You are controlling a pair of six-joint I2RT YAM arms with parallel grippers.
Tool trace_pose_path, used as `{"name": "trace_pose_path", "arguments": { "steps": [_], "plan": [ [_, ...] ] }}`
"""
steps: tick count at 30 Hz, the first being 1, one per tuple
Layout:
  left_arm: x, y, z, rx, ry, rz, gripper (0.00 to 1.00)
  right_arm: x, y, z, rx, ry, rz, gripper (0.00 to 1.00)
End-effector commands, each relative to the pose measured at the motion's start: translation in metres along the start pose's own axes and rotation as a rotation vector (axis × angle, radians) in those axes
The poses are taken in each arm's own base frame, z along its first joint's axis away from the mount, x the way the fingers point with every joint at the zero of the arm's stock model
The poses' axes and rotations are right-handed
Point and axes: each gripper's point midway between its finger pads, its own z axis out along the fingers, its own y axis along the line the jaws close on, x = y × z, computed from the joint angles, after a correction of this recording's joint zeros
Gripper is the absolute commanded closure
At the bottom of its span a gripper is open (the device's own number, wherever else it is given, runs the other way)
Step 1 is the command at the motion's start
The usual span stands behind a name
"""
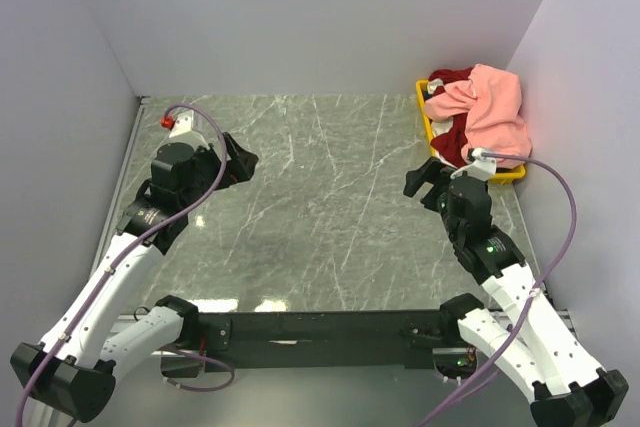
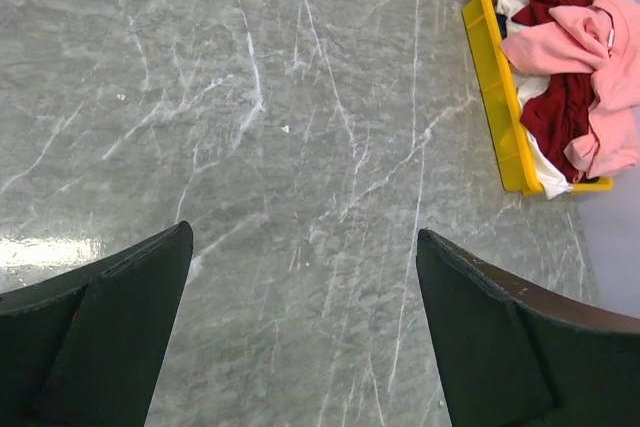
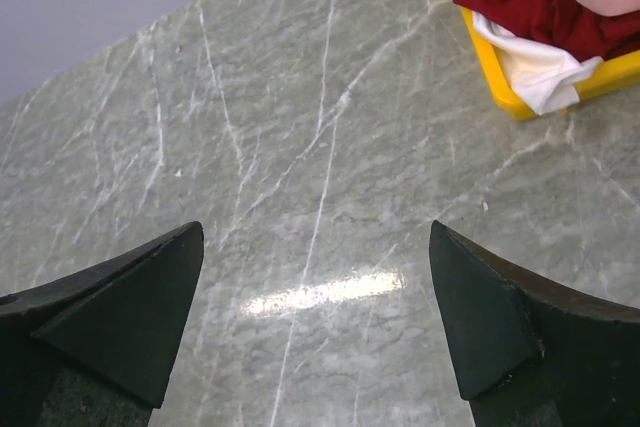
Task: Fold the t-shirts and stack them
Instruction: Grab the tshirt from the pile
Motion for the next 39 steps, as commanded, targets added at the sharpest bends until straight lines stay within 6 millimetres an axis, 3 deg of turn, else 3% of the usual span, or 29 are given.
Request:
{"name": "trace_pose_path", "arguments": {
  "steps": [1,7,11,14,15,16,18,19,20,21,22,23,24,25,27,28,30,31,34,39],
  "plan": [
    [-0.015,-0.015,-0.009,0.057,-0.024,0.026,0.00,-0.014,0.000,-0.003,0.022,-0.035,0.015,0.00],
    [-0.009,-0.028,-0.014,0.135,0.012,0.053,0.00,-0.015,0.012,0.004,-0.002,0.002,-0.005,0.04],
    [-0.002,-0.032,-0.013,0.164,0.050,0.060,0.01,-0.019,0.018,0.022,0.034,0.034,-0.035,0.07],
    [0.001,-0.032,-0.011,0.164,0.066,0.057,0.01,-0.038,0.009,0.043,0.148,0.026,-0.073,0.09],
    [0.002,-0.031,-0.010,0.159,0.070,0.058,0.01,-0.056,0.013,0.047,0.159,0.010,-0.070,0.11],
    [0.002,-0.029,-0.009,0.151,0.069,0.061,0.01,-0.054,0.004,0.064,0.204,0.043,-0.080,0.12],
    [0.002,-0.027,-0.008,0.138,0.076,0.065,0.01,-0.070,-0.018,0.083,0.250,0.060,-0.044,0.19],
    [0.003,-0.026,-0.008,0.129,0.082,0.070,0.01,-0.090,-0.019,0.089,0.257,0.033,-0.024,0.21],
    [0.000,-0.025,-0.008,0.118,0.073,0.071,0.01,-0.088,-0.030,0.105,0.297,0.055,-0.022,0.21],
    [0.000,-0.024,-0.008,0.113,0.070,0.071,0.01,-0.100,-0.049,0.111,0.354,0.036,-0.012,0.22],
    [-0.001,-0.023,-0.009,0.111,0.065,0.073,0.01,-0.120,-0.051,0.116,0.370,0.003,-0.001,0.22],
    [-0.003,-0.022,-0.010,0.106,0.059,0.074,0.01,-0.116,-0.063,0.131,0.406,0.028,-0.002,0.22],
    [-0.004,-0.021,-0.010,0.101,0.054,0.074,0.01,-0.135,-0.072,0.135,0.430,0.001,0.013,0.23],
    [-0.003,-0.021,-0.010,0.101,0.054,0.072,0.01,-0.129,-0.085,0.149,0.468,0.031,0.012,0.22],
    [-0.004,-0.020,-0.010,0.095,0.046,0.071,0.01,-0.143,-0.095,0.160,0.503,0.010,0.017,0.23],
    [-0.003,-0.020,-0.009,0.095,0.049,0.071,0.01,-0.136,-0.104,0.172,0.525,0.031,0.009,0.23],
    [-0.005,-0.020,-0.009,0.096,0.046,0.070,0.01,-0.143,-0.108,0.184,0.534,0.020,-0.002,0.23],
    [-0.005,-0.021,-0.009,0.098,0.047,0.069,0.01,-0.135,-0.121,0.194,0.580,0.039,-0.012,0.23],
    [-0.005,-0.022,-0.008,0.098,0.051,0.067,0.01,-0.129,-0.142,0.207,0.641,0.053,-0.011,0.25],
    [-0.006,-0.019,-0.007,0.084,0.047,0.075,0.01,-0.119,-0.158,0.223,0.651,0.047,-0.006,0.28]
  ]
}}
